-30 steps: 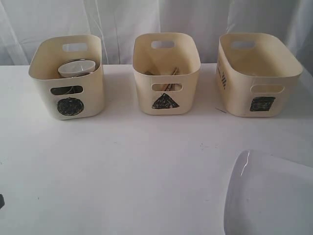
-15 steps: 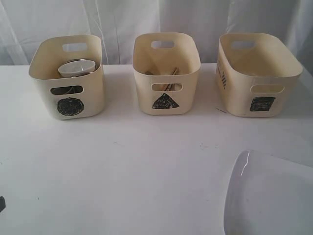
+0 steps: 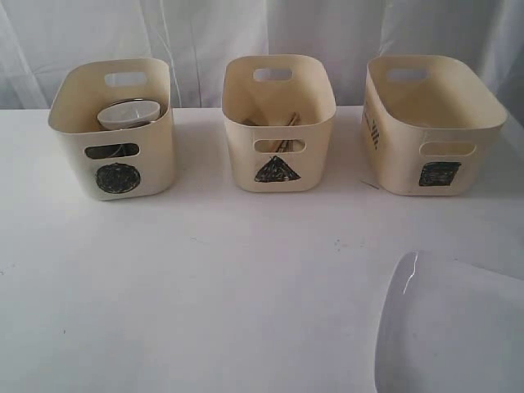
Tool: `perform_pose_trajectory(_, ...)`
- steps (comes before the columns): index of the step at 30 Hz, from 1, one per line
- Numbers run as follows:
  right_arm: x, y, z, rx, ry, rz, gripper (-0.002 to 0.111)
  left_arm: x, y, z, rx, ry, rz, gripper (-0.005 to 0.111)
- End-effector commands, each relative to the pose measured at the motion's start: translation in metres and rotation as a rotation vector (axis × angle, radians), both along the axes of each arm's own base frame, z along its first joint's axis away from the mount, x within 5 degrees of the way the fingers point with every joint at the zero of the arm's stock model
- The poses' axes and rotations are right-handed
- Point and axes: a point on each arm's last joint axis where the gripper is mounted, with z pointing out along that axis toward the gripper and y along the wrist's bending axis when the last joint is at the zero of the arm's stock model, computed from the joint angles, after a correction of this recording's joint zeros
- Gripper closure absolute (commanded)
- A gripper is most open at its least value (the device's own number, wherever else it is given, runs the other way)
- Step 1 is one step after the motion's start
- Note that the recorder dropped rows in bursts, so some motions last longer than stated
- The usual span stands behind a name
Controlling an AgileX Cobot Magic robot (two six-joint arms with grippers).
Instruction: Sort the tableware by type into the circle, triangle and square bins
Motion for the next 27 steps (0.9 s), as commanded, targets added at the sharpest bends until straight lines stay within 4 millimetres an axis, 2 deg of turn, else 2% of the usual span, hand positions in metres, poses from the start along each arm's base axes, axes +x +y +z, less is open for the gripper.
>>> perform_pose_trajectory(1,0.0,-0.001,-0.001,-0.008,-0.008,-0.01,0.08,0.002,0.005,-0.001,-0.003,0.003,0.103,0.069)
perform_pose_trajectory(17,0.0,-0.001,-0.001,-0.008,-0.008,-0.01,0.08,0.006,0.027,-0.001,-0.004,0.002,0.494,0.069)
perform_pose_trajectory(27,0.0,-0.001,-0.001,-0.008,-0.008,-0.01,0.08,0.006,0.028,-0.001,-0.004,0.002,0.507,0.069)
